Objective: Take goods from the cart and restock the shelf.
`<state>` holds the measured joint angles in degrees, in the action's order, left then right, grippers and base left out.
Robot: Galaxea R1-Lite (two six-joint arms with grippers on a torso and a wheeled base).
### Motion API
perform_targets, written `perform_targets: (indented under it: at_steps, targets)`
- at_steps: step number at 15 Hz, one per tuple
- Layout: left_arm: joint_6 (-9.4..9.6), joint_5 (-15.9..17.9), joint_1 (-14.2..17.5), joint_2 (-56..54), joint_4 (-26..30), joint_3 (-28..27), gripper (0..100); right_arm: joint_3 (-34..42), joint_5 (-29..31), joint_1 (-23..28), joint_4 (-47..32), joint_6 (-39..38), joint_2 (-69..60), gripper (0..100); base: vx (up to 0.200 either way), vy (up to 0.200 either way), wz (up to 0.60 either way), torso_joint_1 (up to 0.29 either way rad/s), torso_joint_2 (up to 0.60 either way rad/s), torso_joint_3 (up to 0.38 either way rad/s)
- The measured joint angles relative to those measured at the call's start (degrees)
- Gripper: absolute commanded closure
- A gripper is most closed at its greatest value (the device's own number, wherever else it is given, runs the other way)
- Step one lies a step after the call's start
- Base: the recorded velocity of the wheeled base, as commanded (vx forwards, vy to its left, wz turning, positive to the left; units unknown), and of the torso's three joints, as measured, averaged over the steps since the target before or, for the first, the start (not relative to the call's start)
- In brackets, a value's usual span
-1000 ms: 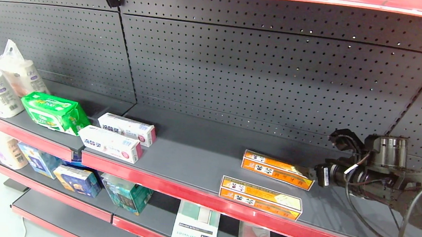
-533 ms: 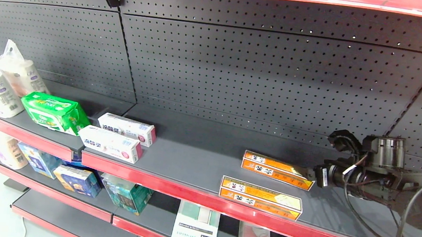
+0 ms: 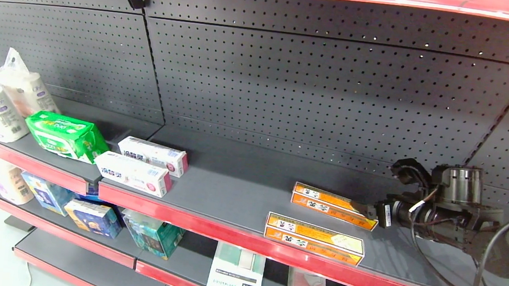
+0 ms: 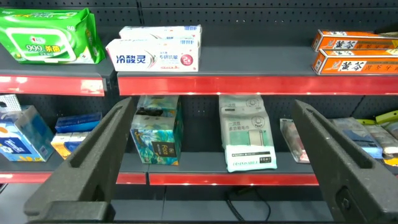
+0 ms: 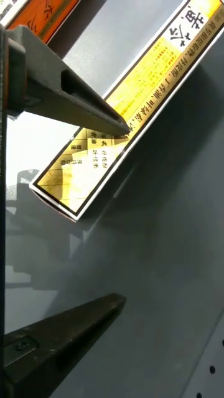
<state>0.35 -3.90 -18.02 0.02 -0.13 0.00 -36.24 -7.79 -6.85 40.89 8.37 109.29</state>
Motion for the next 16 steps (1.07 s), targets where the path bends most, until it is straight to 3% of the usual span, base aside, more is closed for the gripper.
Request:
perform_targets:
  at_steps: [16]
  targets:
    - [-0.02, 0.02, 0.0, -0.02, -0.02, 0.0, 0, -1.44, 0.07, -2.73, -0.05, -1.02, -0.33, 0, 0.0, 0.0, 0.0, 0.0, 0.0, 0.0]
